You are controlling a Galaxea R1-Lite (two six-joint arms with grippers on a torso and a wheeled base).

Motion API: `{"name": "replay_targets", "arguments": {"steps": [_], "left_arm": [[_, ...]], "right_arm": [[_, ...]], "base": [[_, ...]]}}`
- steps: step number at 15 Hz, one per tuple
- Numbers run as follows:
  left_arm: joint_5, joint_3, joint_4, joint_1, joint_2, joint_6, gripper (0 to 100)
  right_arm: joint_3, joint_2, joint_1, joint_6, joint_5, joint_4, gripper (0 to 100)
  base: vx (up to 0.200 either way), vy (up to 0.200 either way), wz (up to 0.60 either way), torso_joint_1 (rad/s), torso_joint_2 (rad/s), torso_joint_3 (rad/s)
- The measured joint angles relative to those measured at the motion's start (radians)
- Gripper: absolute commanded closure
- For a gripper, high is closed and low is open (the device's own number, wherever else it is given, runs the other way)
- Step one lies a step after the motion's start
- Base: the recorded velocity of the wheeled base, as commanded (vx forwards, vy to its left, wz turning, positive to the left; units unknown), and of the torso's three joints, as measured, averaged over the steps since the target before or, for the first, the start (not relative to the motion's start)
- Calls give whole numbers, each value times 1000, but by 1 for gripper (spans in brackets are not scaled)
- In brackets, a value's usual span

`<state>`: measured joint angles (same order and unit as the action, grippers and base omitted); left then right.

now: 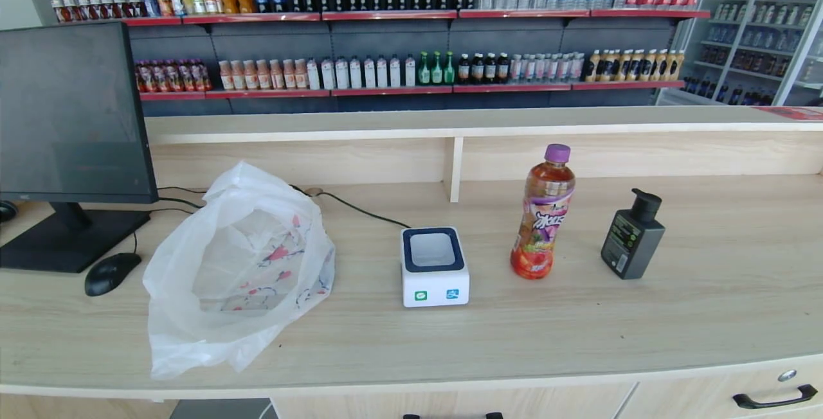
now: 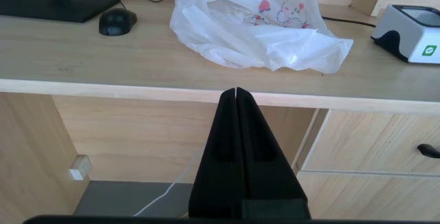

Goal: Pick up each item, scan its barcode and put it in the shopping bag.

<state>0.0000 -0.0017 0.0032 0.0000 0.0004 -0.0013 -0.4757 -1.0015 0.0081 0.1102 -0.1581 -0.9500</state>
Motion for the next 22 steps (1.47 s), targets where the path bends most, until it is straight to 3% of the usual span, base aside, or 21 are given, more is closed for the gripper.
{"name": "replay_targets", "arguments": {"steps": [3,7,12,18,22], "left_arm": [[0,0,0,0,0,0,100],[0,0,0,0,0,0,100],[0,0,0,0,0,0,100],[0,0,0,0,0,0,100],[0,0,0,0,0,0,100]], "right_arm": [[29,-87,51,4,-1,-156,0],[112,-252,78,39,1,-510,0],[231,-359,90,54,60,-549,0],[222,-458,136,-5,170,-611,0],[218,-521,254,-5,300,-611,0]], "base": [[0,0,0,0,0,0],[0,0,0,0,0,0],[0,0,0,0,0,0],[0,0,0,0,0,0],[0,0,0,0,0,0]]}}
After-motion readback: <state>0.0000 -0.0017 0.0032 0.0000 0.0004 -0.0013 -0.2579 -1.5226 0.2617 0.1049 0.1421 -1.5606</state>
